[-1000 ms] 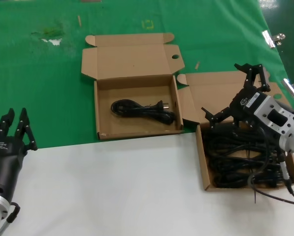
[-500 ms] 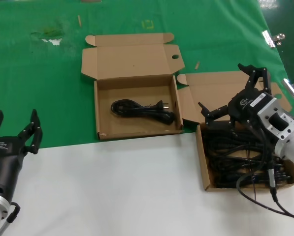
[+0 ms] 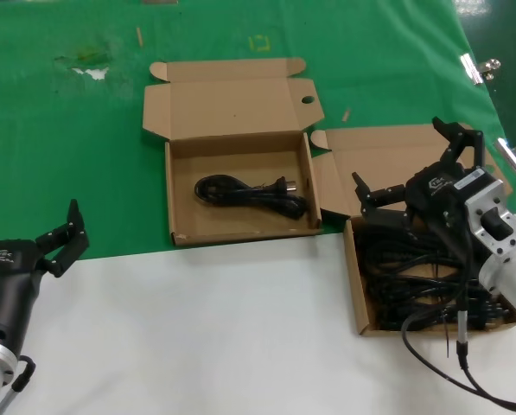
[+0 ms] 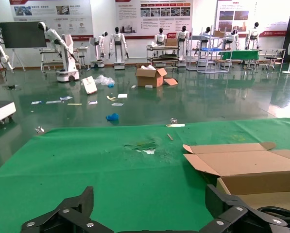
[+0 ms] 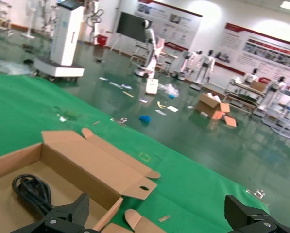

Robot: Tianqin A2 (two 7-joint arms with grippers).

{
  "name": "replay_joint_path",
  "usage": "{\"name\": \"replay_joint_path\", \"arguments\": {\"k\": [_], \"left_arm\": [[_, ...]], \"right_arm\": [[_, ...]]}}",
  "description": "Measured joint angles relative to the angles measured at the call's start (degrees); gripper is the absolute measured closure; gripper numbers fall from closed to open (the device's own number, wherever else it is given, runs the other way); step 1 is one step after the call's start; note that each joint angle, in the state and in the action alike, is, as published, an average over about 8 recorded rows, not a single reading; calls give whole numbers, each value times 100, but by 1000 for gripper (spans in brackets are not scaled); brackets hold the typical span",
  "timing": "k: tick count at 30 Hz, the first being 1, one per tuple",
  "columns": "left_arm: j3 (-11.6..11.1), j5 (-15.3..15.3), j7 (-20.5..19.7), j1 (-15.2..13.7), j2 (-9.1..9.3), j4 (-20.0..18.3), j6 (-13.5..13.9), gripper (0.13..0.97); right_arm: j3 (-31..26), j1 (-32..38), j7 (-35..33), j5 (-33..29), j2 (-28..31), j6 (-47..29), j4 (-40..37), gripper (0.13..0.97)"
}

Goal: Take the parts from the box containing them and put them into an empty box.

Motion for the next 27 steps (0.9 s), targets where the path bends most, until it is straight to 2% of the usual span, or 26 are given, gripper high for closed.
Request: {"name": "replay_joint_path", "arguments": {"k": [6,15,27], "left_arm": [[0,0,0,0,0,0,0,265],[0,0,0,0,0,0,0,165],[0,-1,0,0,0,0,0,132]], "right_arm": [[68,-163,-50,257,-133,233,47,129],[171,-407,-126,644,-332,583,118,129],[308,-731,-228,1160,-595,1050,213,129]]}}
